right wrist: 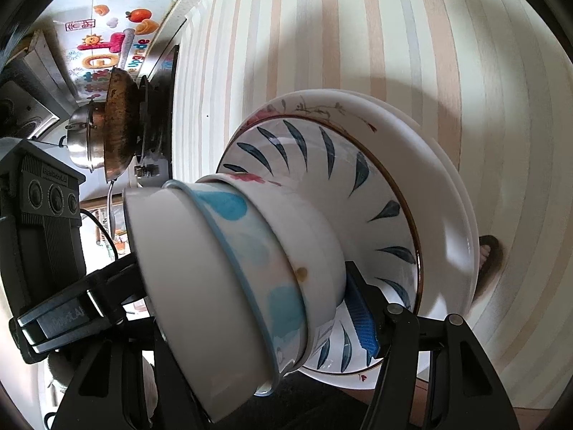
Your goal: Organize plates and bowls
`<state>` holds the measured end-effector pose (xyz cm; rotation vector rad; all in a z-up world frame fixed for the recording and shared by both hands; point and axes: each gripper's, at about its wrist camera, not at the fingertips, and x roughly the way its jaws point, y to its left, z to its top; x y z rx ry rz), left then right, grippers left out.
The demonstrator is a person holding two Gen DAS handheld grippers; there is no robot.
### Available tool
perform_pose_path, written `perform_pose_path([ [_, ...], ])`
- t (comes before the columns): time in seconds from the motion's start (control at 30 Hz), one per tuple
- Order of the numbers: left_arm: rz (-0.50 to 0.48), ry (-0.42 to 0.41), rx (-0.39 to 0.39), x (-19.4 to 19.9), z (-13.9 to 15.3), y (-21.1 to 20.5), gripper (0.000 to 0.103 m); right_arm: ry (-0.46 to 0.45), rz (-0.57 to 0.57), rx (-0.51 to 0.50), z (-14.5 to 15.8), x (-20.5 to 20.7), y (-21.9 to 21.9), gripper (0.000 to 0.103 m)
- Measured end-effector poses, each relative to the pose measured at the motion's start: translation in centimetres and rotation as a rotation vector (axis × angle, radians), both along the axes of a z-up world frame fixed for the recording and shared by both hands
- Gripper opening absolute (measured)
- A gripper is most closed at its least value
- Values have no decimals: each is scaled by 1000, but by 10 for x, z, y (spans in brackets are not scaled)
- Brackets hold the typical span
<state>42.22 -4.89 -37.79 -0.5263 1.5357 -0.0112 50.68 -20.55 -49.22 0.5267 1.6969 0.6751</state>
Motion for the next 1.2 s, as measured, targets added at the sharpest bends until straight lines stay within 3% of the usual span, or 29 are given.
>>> perform_pose_path([
  [0.33, 1, -6, -7, 0, 0, 3, 57, -14, -5, -31, 4, 2, 2, 64],
  [0.5, -41, -45, 99, -5, 16, -3, 57, -46, 14, -79, 11, -1, 6, 66],
  [0.7, -80, -124, 185, -16, 43, -5, 57, -174, 44, -179, 44, -9, 5, 72],
  [0.73, -87, -137, 198, -19, 47, -5, 60, -191, 47, -192, 50, -11, 4, 75],
  [0.87, -89, -200, 234, -30, 65, 1, 88, -270, 40, -236, 78, -23, -1, 89],
  [0.93, -97, -238, 260, -36, 76, 2, 92, -326, 17, -260, 96, -33, -5, 92],
  [1.2, -166, -388, 330, -72, 119, 10, 92, -569, -173, -386, 175, -90, -20, 99],
])
